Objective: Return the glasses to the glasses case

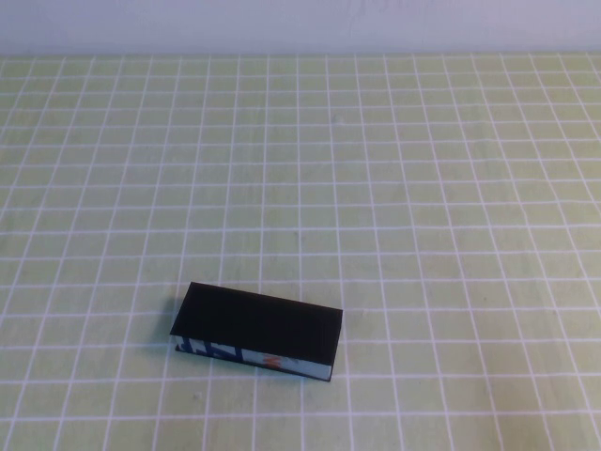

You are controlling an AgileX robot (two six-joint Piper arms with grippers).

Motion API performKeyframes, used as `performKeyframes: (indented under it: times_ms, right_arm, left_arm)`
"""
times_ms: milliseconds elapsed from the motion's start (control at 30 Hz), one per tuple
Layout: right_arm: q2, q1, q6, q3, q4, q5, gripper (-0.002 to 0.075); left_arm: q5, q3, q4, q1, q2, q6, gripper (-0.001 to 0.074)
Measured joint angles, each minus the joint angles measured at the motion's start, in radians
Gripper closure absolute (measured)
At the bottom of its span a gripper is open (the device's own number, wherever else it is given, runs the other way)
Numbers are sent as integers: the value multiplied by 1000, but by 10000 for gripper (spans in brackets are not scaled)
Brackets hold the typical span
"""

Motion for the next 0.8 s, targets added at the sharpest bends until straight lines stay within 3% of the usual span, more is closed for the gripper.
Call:
performKeyframes:
  times_ms: [167, 267, 367, 800]
  right_arm:
    - [-2, -92, 0, 121, 106, -42, 743]
    - [-2, -134, 0, 135, 180, 27, 743]
    - [-2, -144, 0, 138, 188, 99, 743]
    - [-2, -144, -25, 138, 188, 112, 743]
  left_arm:
    - [0, 0, 0, 0, -1, 0, 738]
    - [0, 0, 0, 0, -1, 0, 738]
    - [0, 0, 0, 0, -1, 0, 738]
    - [2, 0, 0, 0, -2, 0, 738]
